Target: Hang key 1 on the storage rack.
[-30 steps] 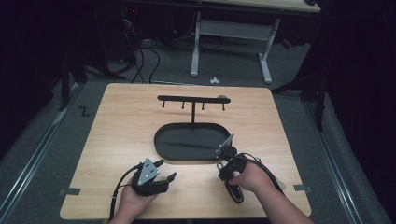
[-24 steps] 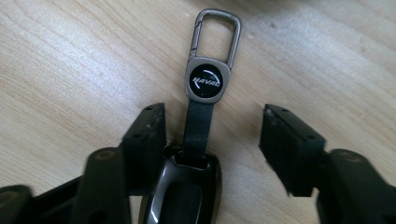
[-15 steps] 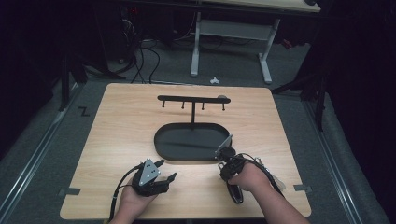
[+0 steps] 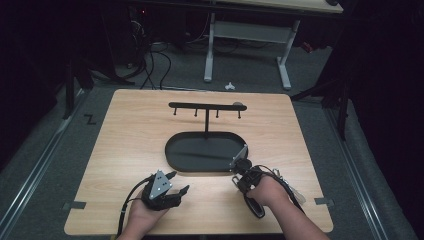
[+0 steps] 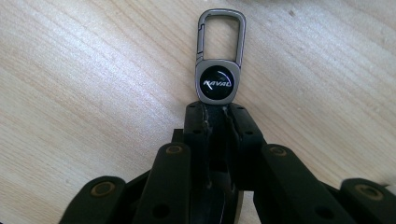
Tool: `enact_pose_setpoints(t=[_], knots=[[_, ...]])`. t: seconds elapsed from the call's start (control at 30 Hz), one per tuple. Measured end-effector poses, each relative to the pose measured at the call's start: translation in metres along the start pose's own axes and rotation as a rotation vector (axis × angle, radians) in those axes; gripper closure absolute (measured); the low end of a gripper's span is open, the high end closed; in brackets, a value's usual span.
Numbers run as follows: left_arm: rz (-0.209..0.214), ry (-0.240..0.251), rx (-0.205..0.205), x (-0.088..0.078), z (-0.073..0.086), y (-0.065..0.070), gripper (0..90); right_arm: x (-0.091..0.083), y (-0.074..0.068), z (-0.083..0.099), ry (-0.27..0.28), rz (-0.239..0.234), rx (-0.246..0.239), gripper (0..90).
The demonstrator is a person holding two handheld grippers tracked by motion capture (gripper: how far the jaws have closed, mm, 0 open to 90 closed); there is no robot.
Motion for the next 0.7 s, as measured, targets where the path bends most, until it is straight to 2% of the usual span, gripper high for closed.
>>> enact_pose_setpoints(t=[0.07, 0.27, 0.43, 0.63, 0.7], knots=[[-0.001, -0.002, 0.001, 0.0, 0.0, 0.0, 35.2, 0.0, -0.002, 0.0, 0.011, 0.022, -0.032, 80.7], [-0.002, -0.001, 0.0, 0.0, 0.0, -0.001, 35.2, -0.002, -0.004, 0.001, 0.017, 0.027, -0.041, 80.7], [-0.001, -0.001, 0.001, 0.0, 0.0, 0.0, 35.6, -0.015, -0.005, 0.005, 0.025, 0.035, -0.053, 80.6], [-0.001, -0.003, 0.002, 0.001, 0.0, 0.0, 36.2, -0.032, -0.003, 0.011, 0.065, 0.042, -0.059, 80.7], [0.0, -0.003, 0.002, 0.001, 0.0, 0.0, 36.3, -0.037, -0.004, 0.013, 0.067, 0.041, -0.045, 80.7]])
Point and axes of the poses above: each handheld gripper's, and its own axes: x roughly forward along the jaws, z roughly out of its underside, y roughly to its right, the point moved 1 cm from there along x, roughly forward along the jaws, and after that the axes turned 9 degrees about -z, right-handed, at the moved point
